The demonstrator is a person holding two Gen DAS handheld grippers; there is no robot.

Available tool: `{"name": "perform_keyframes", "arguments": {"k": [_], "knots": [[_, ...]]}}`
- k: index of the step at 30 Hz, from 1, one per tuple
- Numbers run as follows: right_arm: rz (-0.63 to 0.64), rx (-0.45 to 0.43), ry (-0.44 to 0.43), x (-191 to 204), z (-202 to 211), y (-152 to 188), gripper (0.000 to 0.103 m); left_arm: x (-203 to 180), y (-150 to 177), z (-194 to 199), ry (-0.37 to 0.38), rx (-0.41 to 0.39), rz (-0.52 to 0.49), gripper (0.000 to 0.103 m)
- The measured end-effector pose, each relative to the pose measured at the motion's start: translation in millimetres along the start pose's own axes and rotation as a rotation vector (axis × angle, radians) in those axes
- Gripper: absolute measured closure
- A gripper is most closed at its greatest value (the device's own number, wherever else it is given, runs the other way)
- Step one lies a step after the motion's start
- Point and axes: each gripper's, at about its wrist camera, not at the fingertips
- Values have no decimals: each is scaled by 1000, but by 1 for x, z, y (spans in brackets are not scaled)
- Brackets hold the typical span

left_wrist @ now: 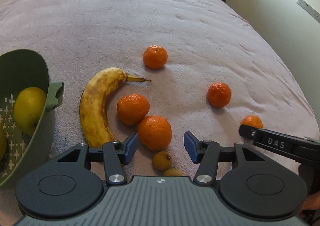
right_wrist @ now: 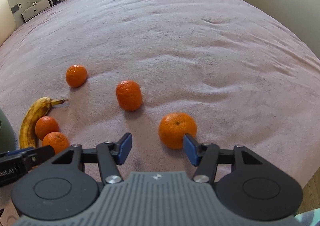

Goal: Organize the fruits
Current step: 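Close the left tool on a mandarin while the right tool grasps another mandarin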

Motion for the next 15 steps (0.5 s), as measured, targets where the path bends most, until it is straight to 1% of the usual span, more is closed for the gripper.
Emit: {"name": "perform_keyframes", "arguments": {"k": [5,8,11,14,15], "knots": [[25,-10,38,1,-4,-2,47,3,-3,-11,-10,27,23,41],[23,-17,66,-1,-5,-4,49,1,-5,-13,-8,31,11,41],[32,-18,87,-2,-8,-4,50,-3,-4,-15,-25,24,-7,41],[48,-18,117,-4,-10,-4,55,-7,-3,-18,-46,27,-28,45],[51,-19,128,-6,-11,-4,58,-8,-3,-20,-54,30,-32,47]]}}
Point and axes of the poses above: each gripper's, at about its wrist camera, not at the fingertips, and z roughly against the way its jaws point, x to its left, y to its underside, and after that the axes turned 11 degrees about z, right-handed
